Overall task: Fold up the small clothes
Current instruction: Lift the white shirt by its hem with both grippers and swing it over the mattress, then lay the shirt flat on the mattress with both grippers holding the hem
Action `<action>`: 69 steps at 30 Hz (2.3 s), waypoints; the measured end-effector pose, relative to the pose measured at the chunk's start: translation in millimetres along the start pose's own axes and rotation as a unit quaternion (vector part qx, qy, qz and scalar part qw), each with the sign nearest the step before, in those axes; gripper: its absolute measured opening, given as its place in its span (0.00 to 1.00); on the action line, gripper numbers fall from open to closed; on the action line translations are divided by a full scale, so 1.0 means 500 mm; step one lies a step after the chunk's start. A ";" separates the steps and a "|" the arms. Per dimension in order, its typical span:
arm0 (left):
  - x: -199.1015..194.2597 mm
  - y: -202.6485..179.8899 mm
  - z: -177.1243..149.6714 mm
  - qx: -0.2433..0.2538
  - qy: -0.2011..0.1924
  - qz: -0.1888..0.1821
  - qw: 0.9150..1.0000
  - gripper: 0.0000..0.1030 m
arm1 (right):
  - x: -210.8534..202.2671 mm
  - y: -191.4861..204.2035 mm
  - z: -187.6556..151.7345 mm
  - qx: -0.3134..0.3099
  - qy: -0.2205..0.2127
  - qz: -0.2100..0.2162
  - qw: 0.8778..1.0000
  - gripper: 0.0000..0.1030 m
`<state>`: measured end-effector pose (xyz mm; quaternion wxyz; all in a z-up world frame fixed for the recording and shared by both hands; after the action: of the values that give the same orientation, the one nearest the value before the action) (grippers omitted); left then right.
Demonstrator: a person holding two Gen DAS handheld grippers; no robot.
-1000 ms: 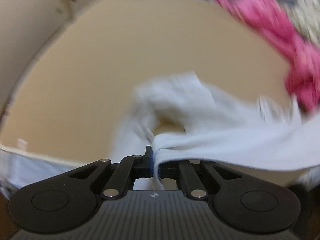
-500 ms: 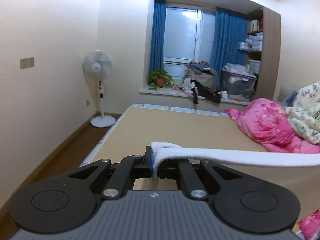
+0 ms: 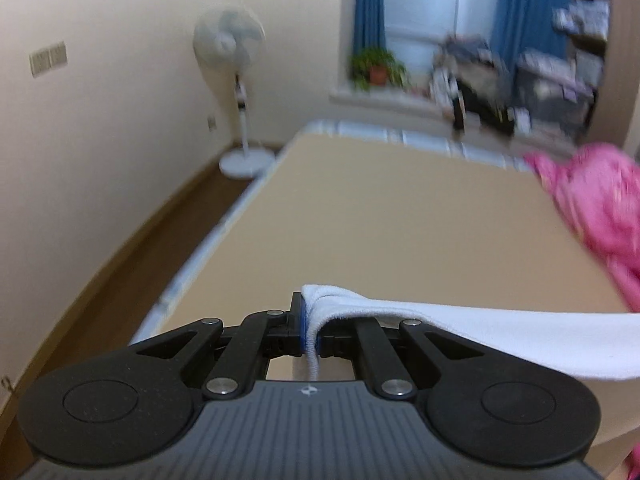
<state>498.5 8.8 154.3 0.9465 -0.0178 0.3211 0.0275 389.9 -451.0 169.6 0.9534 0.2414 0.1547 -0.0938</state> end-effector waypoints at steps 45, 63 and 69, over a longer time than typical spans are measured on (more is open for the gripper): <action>0.000 -0.010 -0.714 0.161 0.185 0.072 0.967 0.04 | -0.246 -0.292 -0.623 -0.004 0.204 -0.068 0.977 0.01; 0.021 0.000 -0.839 0.192 0.217 0.093 0.952 0.04 | -0.264 -0.344 -0.718 -0.002 0.259 -0.106 0.960 0.01; 0.047 -0.001 -0.860 0.205 0.241 0.092 0.944 0.05 | -0.252 -0.362 -0.731 -0.001 0.272 -0.112 0.956 0.01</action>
<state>256.2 -12.7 -201.1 0.8175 0.1999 0.5384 0.0430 134.8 -415.7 -171.1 0.8589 0.2381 0.4340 -0.1310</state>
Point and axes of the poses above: each gripper's, at about its wrist camera, not at the fingertips, and x roughly the way its jaws point, y to its left, z to its top, the point moved 3 cm from there along x, roughly the way its jaws point, and after that the axes turned 2 degrees about -z, right-handed, at the moved point
